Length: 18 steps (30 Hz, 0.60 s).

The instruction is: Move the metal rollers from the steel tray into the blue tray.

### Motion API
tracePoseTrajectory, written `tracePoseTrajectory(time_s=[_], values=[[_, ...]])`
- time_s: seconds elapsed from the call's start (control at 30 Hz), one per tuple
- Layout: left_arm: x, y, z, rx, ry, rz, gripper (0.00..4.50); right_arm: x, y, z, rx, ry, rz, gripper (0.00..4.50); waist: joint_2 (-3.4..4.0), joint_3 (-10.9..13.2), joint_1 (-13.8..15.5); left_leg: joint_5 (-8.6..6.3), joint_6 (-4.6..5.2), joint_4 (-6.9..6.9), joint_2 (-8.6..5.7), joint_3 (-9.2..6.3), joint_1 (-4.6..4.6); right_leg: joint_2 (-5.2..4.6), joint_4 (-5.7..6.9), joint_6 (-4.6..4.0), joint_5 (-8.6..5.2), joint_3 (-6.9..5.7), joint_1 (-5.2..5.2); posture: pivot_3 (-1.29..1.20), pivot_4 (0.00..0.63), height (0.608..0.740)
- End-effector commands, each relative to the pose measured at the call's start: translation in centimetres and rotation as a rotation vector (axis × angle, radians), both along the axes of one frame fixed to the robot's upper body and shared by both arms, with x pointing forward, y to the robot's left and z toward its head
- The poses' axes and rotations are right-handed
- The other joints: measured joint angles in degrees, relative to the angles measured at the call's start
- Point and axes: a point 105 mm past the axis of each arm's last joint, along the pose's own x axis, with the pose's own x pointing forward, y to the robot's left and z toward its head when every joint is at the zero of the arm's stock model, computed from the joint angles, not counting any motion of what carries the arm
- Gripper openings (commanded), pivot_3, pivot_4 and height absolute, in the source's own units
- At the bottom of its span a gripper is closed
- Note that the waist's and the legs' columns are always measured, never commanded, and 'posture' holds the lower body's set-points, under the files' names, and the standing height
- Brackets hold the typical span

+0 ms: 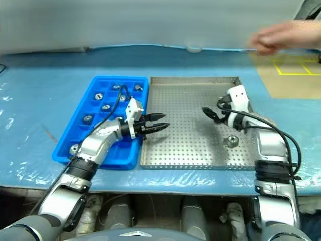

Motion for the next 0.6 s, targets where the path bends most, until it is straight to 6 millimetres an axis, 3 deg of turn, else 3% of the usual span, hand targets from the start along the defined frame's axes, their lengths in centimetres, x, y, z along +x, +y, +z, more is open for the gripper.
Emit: tracePoseTrajectory(time_s=[0.03, 0.23, 0.4, 0.6], values=[[0.0, -0.5, 0.4, -0.005, -0.036, -0.025, 2.24, -1.1, -0.4, 1.6, 0.004, -0.027, 0.0, 4.47, 0.01, 0.0, -0.1, -0.02, 0.03, 0.0, 0.0, 0.03, 0.04, 0.0, 0.0, 0.0, 0.0, 0.02, 0.02, -0.29, 0.15, 0.74], [-0.2, -0.3, -0.2, 0.001, -0.031, -0.023, 2.24, -1.5, -2.6, -0.4, -0.041, 0.053, -0.1, 4.47, 0.02, 0.0, -0.1, -0.12, 0.19, -0.01, 0.01, 0.05, 0.37, -0.03, -0.35, 0.01, -0.01, -0.01, 0.57, -0.27, 0.15, 0.74], [-0.6, -0.1, -0.4, 0.0, -0.027, -0.011, 2.24, 0.0, -3.6, -1.8, -0.059, 0.07, -0.203, 4.47, 0.06, 0.0, -0.2, -0.2, 0.3, -0.06, 0.0, 0.07, 0.39, -0.03, -0.71, 0.01, 0.03, -0.03, 0.73, -0.24, 0.15, 0.74], [-0.7, 0.9, -0.8, 0.016, -0.028, 0.03, 2.24, 1.0, -2.9, -4.3, -0.05, 0.147, -0.199, 4.47, 0.12, -0.1, -0.1, -0.21, 0.31, -0.25, 0.01, 0.1, 0.39, -0.03, -0.83, 0.01, 0.03, -0.08, 0.72, -0.2, 0.15, 0.74]])
